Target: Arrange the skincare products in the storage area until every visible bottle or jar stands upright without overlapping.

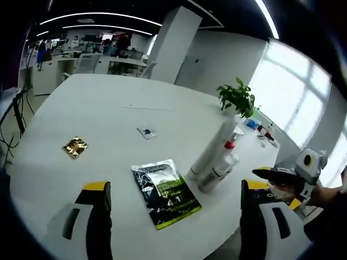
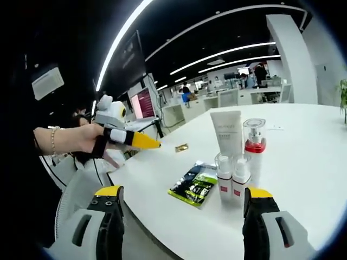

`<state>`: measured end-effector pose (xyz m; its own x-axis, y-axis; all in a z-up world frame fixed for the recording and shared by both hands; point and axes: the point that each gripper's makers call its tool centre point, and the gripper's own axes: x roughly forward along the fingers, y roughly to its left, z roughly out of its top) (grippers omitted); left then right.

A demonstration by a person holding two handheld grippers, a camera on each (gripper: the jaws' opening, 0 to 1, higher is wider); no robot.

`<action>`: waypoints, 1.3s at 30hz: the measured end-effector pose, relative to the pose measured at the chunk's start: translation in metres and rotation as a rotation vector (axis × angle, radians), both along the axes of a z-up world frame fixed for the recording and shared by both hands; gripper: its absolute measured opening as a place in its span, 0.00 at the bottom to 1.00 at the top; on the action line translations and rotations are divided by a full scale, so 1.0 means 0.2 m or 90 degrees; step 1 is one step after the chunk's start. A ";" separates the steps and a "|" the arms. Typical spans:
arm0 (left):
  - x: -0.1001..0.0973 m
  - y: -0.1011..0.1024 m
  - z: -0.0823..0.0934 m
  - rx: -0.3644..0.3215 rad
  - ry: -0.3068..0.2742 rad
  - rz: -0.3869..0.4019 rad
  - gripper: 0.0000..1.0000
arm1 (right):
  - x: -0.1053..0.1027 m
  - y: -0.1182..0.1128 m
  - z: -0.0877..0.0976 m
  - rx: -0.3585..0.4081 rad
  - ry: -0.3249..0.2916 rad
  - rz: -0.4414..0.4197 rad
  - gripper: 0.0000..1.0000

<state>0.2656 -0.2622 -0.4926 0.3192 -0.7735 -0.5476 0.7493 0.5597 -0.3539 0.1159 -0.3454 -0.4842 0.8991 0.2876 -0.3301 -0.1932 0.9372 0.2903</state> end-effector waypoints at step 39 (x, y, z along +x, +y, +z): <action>0.44 -0.63 -0.40 0.146 0.142 0.105 0.70 | 0.00 -0.08 -0.03 0.009 0.036 -0.063 0.94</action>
